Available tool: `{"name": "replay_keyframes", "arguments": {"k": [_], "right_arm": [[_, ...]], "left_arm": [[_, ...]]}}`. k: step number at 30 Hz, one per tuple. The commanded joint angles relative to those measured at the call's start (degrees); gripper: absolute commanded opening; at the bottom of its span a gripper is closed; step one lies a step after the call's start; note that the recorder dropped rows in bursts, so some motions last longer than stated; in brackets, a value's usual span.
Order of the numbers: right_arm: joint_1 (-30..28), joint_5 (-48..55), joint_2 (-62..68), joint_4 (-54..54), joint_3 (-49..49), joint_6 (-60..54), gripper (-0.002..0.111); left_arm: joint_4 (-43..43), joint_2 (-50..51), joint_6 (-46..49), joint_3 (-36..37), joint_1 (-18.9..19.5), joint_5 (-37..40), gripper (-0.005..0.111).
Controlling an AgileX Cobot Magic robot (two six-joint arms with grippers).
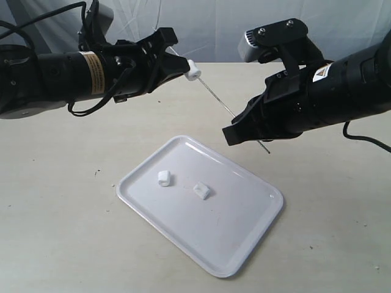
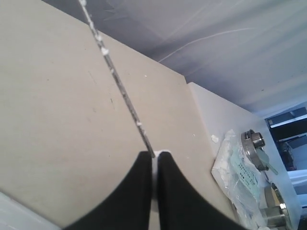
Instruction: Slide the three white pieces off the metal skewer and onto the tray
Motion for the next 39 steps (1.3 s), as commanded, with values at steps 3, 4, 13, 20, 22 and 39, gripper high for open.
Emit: {"name": "replay_keyframes", "arguments": {"k": [3, 4, 13, 20, 22, 39], "right_arm": [[-0.1, 5.6, 0.1, -0.3, 0.4, -0.6, -0.001], [-0.1, 5.7, 0.1, -0.3, 0.4, -0.6, -0.001], [-0.1, 7.6, 0.1, 0.5, 0.4, -1.3, -0.001], [-0.1, 8.7, 0.1, 0.5, 0.4, -1.3, -0.001], [-0.1, 9.1, 0.1, 0.5, 0.4, -1.3, -0.001], [-0.1, 11.7, 0.1, 3.4, 0.4, -3.9, -0.001]], "left_arm": [[-11.1, -0.3, 6.6, -0.7, 1.2, 4.8, 0.0], [-12.4, -0.3, 7.8, -0.7, 1.2, 5.2, 0.0], [-19.2, -0.3, 15.2, -0.7, 1.2, 8.2, 0.0], [-25.7, -0.3, 20.8, -0.7, 1.2, 9.2, 0.0], [-29.0, -0.3, 24.0, -0.7, 1.2, 9.2, 0.0], [-36.3, -0.3, 32.6, -0.7, 7.5, 10.5, 0.0]]}}
